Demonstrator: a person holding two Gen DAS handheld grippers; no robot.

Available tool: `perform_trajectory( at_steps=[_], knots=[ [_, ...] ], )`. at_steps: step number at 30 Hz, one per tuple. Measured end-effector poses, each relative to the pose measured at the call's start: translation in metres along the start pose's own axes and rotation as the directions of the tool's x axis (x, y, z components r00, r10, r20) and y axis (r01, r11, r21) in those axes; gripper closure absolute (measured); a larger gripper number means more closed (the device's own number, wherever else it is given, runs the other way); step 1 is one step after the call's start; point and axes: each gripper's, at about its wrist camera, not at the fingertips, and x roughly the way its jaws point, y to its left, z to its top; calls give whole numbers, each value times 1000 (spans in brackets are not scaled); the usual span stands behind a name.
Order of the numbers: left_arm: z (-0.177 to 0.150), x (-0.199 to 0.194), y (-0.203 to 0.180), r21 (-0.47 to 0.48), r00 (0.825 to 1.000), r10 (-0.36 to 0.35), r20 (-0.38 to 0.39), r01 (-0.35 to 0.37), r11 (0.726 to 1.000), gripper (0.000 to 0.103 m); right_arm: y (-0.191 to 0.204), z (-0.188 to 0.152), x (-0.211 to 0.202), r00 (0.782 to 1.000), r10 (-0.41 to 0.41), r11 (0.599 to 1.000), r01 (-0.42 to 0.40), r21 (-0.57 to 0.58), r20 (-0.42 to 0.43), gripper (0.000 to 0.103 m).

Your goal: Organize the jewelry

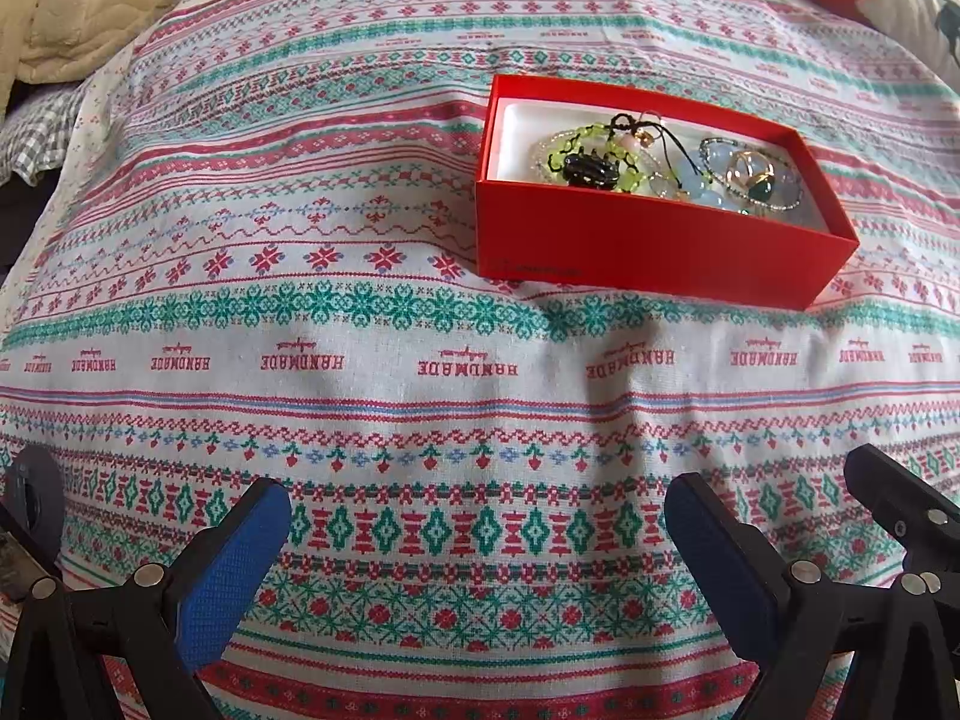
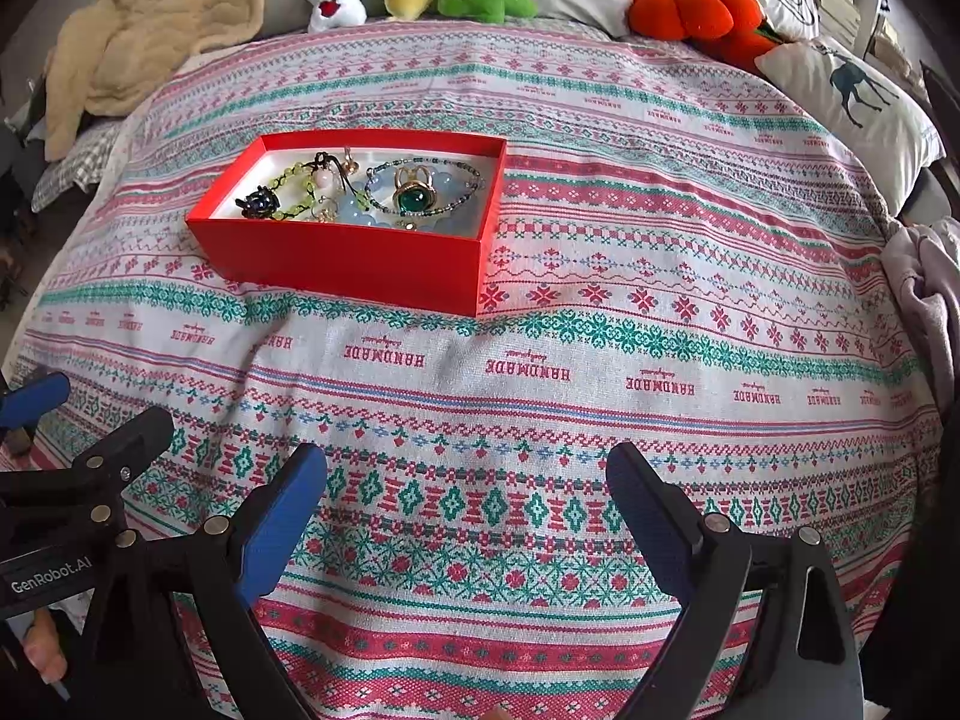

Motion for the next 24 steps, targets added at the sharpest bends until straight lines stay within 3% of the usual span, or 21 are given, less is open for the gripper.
perform_trajectory(
  at_steps=[24],
  knots=[
    [1,0,2,10,1000,2,-2,-2,1000,1,-1,-1,3,1000,-1,1000,1,10,-10,7]
  ],
)
